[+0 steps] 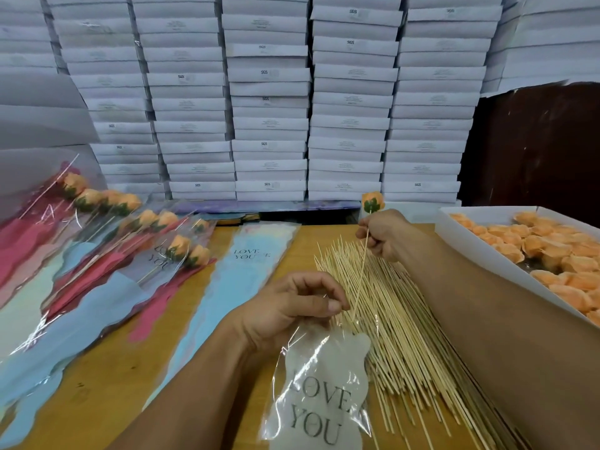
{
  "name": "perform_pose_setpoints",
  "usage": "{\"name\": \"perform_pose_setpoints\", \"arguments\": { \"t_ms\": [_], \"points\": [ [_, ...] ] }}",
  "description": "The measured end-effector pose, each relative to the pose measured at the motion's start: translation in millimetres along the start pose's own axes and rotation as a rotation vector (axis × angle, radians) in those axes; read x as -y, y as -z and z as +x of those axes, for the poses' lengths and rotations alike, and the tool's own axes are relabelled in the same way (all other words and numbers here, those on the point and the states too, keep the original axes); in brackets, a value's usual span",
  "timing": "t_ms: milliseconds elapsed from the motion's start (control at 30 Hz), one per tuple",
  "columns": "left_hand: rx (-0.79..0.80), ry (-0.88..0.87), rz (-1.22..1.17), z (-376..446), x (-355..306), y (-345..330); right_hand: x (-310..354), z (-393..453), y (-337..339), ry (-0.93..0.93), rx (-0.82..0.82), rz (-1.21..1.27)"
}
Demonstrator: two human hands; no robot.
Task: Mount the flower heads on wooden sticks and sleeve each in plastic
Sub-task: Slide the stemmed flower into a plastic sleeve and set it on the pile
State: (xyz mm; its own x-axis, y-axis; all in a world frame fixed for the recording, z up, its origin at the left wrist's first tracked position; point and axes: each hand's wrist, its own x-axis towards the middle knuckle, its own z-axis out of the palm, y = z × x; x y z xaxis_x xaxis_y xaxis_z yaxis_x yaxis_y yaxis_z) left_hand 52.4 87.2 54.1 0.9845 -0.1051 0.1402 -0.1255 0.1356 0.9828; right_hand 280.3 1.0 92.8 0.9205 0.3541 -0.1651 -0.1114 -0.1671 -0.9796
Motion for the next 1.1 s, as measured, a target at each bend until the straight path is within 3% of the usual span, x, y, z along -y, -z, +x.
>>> {"name": "perform_pose_setpoints", "arguments": {
  "t_ms": [233, 533, 633, 767, 900, 1100],
  "points": [
    [0.08, 0.033, -0.006, -1, -3, -3, 5, 18, -14, 0.042, -0.093, -0.093],
    [0.011, -0.02, 0.022, 2, -1, -1, 10, 1, -34, 0.034, 0.016, -0.111],
    [-0.053, -0.059, 0.047, 5, 2, 0, 4, -12, -35, 0.03, 0.106, -0.107],
    [-0.251, -0.118, 0.085, 9, 6, 2, -2, -37, -30, -0.002, 0.331, -0.079],
    [-0.379, -0.17, 0.082, 11, 6, 3, -14, -62, -17, 0.07, 0.5, -0.177],
    [-0.393, -0.204, -0.064, 12, 4, 3, -27, -91, 4, 0.218, 0.564, -0.249]
  ]
}}
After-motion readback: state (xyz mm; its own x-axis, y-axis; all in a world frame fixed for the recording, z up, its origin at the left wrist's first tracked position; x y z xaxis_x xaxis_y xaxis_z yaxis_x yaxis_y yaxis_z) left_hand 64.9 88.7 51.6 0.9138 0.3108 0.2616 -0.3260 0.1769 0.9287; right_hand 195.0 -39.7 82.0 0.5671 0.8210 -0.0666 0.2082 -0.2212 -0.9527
